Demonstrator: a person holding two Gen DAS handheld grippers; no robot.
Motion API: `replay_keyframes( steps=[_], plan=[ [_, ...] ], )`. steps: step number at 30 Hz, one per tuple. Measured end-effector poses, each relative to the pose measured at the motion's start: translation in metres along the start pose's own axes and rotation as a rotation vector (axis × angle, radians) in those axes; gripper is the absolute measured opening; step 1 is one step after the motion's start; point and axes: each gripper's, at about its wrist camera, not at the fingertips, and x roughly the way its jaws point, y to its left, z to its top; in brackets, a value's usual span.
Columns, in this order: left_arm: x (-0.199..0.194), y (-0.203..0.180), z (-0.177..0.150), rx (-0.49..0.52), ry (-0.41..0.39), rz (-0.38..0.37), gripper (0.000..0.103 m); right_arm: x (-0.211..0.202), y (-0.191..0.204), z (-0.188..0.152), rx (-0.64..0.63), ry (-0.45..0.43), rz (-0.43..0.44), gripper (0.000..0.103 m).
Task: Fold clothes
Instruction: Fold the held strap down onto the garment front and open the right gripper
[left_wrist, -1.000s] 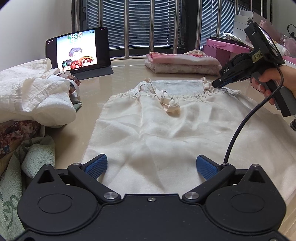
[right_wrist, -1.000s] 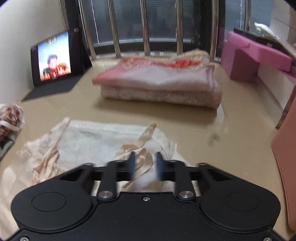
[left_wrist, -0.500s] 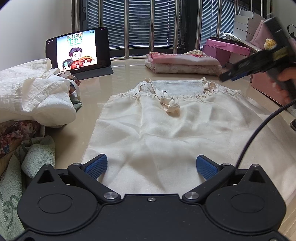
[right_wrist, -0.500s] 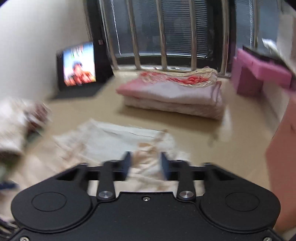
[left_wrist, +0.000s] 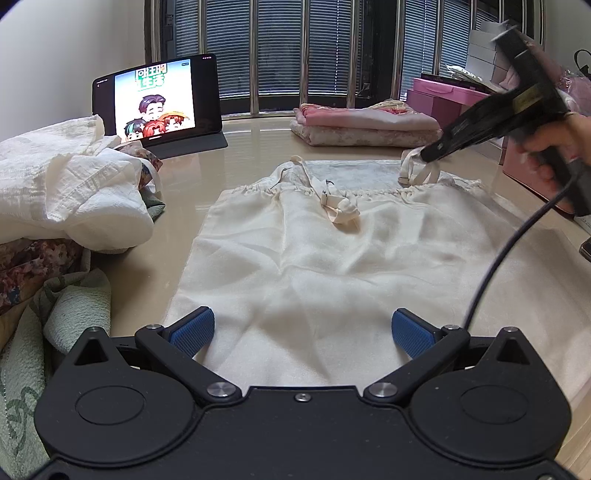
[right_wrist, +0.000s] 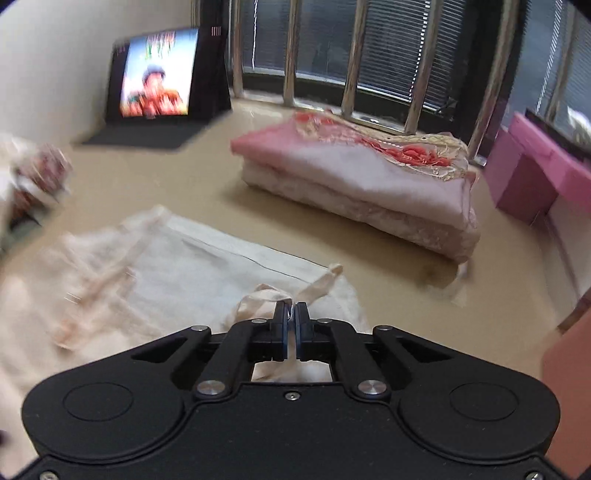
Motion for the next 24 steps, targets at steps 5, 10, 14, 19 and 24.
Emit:
replay_keyframes(
  steps=[5, 10, 14, 19, 24],
  plan=[
    [0.000, 0.000, 0.000, 0.001, 0.000, -0.001, 0.103, -0.038, -0.009, -0.011, 0.101, -0.015, 0.158, 0.004],
    [0.000, 0.000, 0.000, 0.001, 0.000, -0.002, 0.103, -0.041, 0.003, -0.031, 0.005, 0.064, 0.204, 0.008],
    [0.000, 0.001, 0.000, 0.002, 0.000, -0.002, 0.103, -0.043, 0.009, -0.047, -0.011, 0.093, 0.223, 0.026],
    [0.000, 0.000, 0.000, 0.003, 0.000, -0.003, 0.103, -0.059, -0.002, -0.051, 0.111, -0.021, 0.232, 0.043],
    [0.000, 0.001, 0.000, 0.003, 0.000, -0.004, 0.103, -0.064, -0.003, -0.041, 0.202, -0.153, 0.187, 0.043]
  ],
)
